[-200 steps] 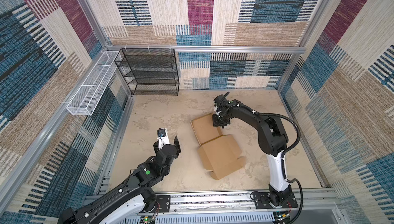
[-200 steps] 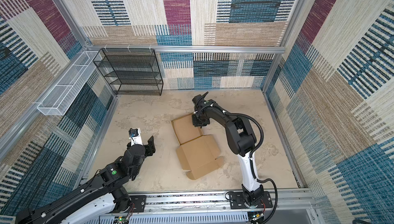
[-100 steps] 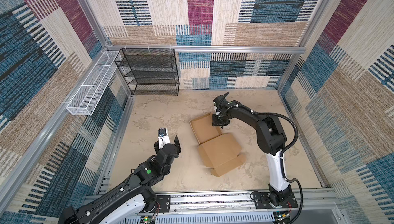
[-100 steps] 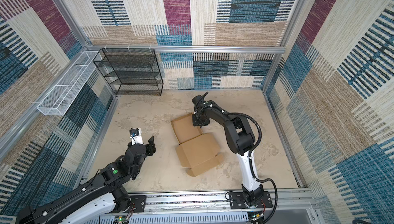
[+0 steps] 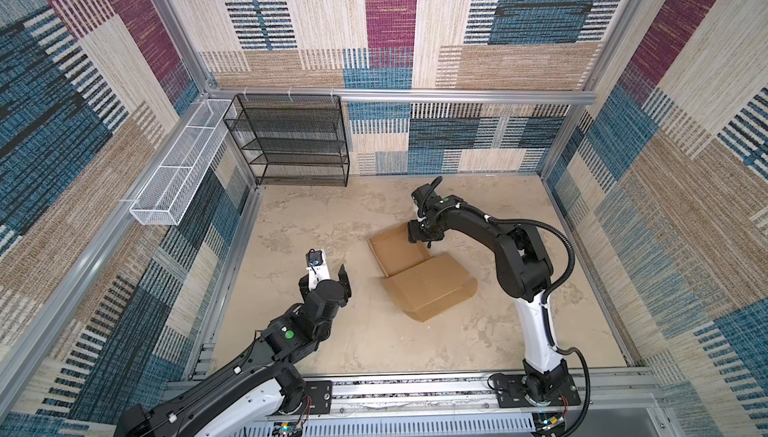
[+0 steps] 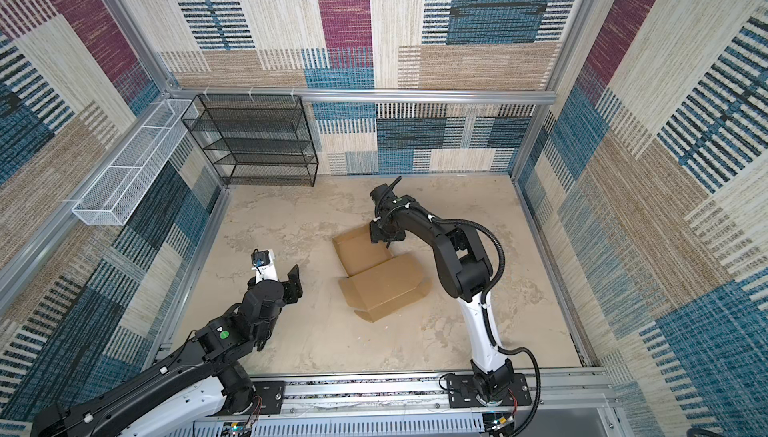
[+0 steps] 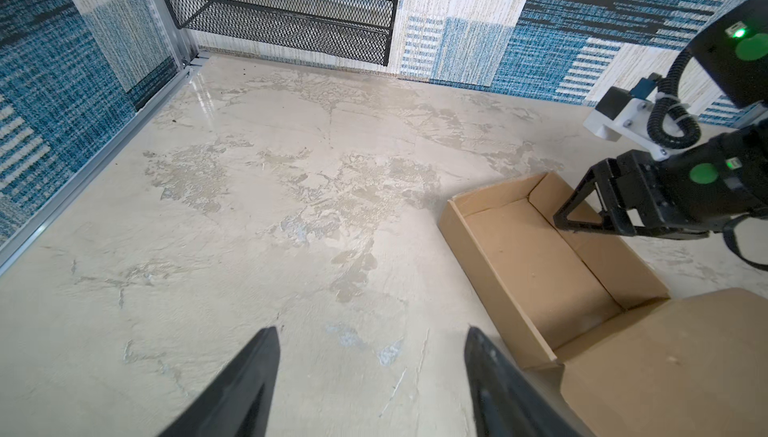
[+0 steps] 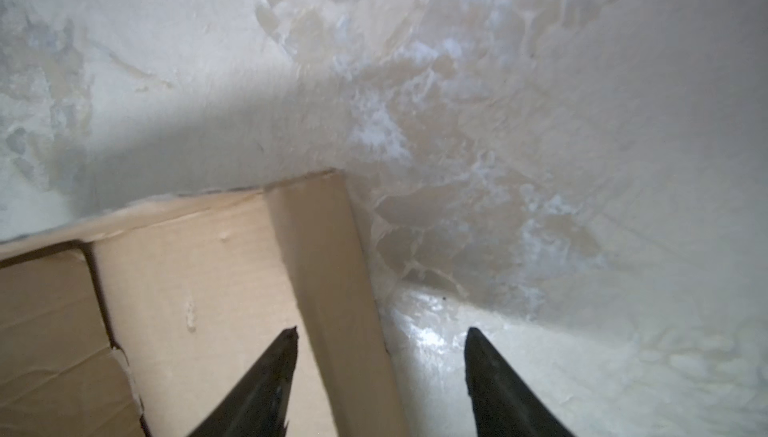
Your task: Fold the paper box
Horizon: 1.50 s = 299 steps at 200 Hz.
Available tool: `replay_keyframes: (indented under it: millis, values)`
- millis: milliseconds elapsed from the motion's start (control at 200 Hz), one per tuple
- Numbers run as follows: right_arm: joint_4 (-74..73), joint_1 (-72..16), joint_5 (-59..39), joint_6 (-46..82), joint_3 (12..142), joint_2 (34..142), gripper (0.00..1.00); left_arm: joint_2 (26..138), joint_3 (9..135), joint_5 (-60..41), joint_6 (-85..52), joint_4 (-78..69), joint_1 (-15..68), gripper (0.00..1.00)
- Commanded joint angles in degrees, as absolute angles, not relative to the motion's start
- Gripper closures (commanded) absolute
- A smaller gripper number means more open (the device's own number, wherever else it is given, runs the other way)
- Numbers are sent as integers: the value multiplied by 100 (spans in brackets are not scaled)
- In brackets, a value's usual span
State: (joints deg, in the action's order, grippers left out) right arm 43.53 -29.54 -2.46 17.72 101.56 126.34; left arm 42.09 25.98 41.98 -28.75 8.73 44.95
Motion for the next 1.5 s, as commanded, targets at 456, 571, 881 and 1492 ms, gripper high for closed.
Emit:
replay_keyframes:
  millis: [456,571,881,1492]
  values:
    - [4497,-2932,-86,1561,11018,12378,36,4499,3049,3643,-3092,1223,4359,42]
    - [4460,-2850,-94,1449,10867,12172,38,4637,3331,3385,-3436,1679,4359,71]
    - [3891,-2502,117,1539,8755,10464,40,5336,3914,2221,-3902,2635,4359,100]
    - [2860,-1367,-544,1631,5729,8470,61,6834,3862,1435,-6108,3577,5887,100]
